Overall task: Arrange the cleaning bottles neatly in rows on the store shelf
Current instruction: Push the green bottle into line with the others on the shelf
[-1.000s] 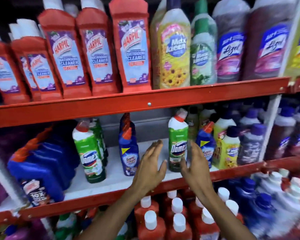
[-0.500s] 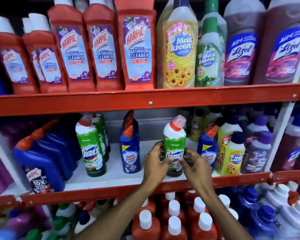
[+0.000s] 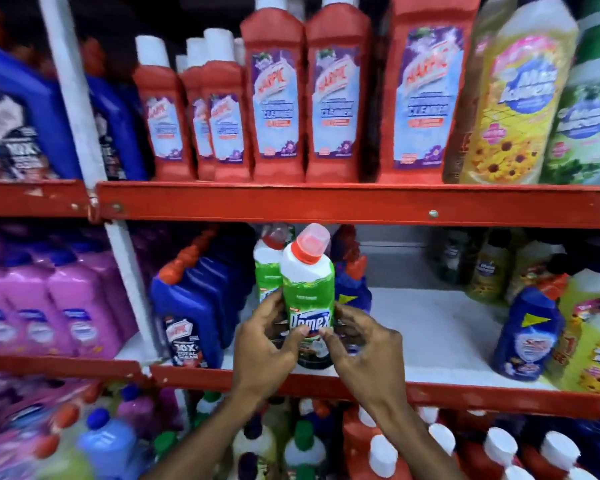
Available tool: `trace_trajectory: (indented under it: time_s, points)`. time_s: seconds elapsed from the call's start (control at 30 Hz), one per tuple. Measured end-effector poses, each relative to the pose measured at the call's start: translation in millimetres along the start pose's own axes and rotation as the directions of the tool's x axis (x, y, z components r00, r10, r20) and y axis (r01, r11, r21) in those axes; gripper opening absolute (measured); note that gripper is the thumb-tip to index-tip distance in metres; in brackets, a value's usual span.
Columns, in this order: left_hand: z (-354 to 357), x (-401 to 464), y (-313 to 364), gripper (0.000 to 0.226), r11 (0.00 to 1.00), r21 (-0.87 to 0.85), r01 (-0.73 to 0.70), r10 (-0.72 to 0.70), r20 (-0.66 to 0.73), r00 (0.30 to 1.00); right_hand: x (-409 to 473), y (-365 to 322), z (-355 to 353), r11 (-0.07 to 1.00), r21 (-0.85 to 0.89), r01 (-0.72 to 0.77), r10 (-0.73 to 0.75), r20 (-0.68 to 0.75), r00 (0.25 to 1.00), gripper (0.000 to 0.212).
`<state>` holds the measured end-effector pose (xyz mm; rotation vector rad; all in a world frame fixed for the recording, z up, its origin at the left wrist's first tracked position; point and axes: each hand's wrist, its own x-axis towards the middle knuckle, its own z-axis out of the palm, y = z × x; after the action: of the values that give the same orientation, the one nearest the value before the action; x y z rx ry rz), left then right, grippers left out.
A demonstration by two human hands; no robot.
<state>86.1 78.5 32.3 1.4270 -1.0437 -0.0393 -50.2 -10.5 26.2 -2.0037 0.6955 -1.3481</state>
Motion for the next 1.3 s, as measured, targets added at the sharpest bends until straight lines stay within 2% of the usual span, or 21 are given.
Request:
trace_trajectory:
  time_s: [0.17,0.33,0.53,0.63,0.67,0.73,0.8,0.9,0.97,1.07,1.17,1.23,1.3]
  points:
    - [-36.9,9.0,-21.3,0.060,0.997,0.073,0.013,-0.011,-0.022,1.000,4.4,-10.0,46.7,1.000,-0.008,-0.030,0.030,0.099,0.995,0.039]
    - [-52.8,14.8,-40.6,0.060,0.988,0.144,0.060,-0.067,0.042,0.997,4.1,-5.0,75.8,0.994,-0.067,-0.087,0.095,0.133,0.986,0.037]
    - [-55.6,15.1,-47.0,0.054,0.980,0.177,0.086,-0.102,0.083,0.991,1.9,0.2,80.5,0.990,-0.061,-0.127,0.133,0.119,0.984,0.036]
    - [-53.0,6.6,-45.2,0.067,0.981,0.182,0.070,-0.077,0.031,0.997,-2.3,0.6,74.9,0.991,-0.064,-0.121,0.129,0.134,0.983,0.039]
    - [-52.3,3.1,-44.2,0.072,0.979,0.198,0.041,-0.039,-0.013,0.999,-4.4,1.0,71.6,0.992,-0.069,-0.109,0.117,0.126,0.985,0.041]
    - [-49.7,-1.7,-42.4,0.076,0.968,0.212,-0.136,0.166,-0.131,0.977,-8.3,1.8,62.4,0.993,-0.115,-0.039,0.048,0.083,0.995,0.044]
    - [-43.2,-4.9,-35.7,0.074,0.905,0.260,-0.336,0.391,-0.198,0.899,-9.4,3.2,50.4,0.975,-0.216,0.061,-0.056,0.032,0.998,0.049]
    - [-19.8,-7.6,-21.0,0.071,0.764,0.373,-0.527,0.591,-0.076,0.803,-6.2,8.5,27.6,0.905,-0.393,0.162,-0.184,-0.018,0.983,0.061]
    - [1.3,-9.4,-13.7,0.067,0.681,0.427,-0.595,0.640,0.048,0.767,-4.6,11.6,10.3,0.840,-0.512,0.177,-0.221,-0.025,0.975,0.069]
    - [35.6,-11.9,-3.8,0.059,0.624,0.481,-0.617,0.628,0.162,0.761,-5.0,19.4,-23.1,0.723,-0.678,0.128,-0.195,-0.022,0.981,0.077]
    - [66.3,-16.5,0.7,0.062,0.621,0.525,-0.583,0.554,0.233,0.800,-7.1,34.3,-56.7,0.648,-0.759,0.068,-0.134,-0.026,0.991,0.079]
    - [89.5,-19.4,1.7,0.067,0.609,0.537,-0.583,0.516,0.290,0.806,-9.7,48.3,-80.9,0.652,-0.758,0.017,-0.097,-0.062,0.993,0.079]
    - [112.7,-21.2,2.9,0.070,0.607,0.526,-0.596,0.482,0.352,0.802,-12.9,64.2,-103.9,0.707,-0.707,-0.032,-0.060,-0.105,0.993,0.078]
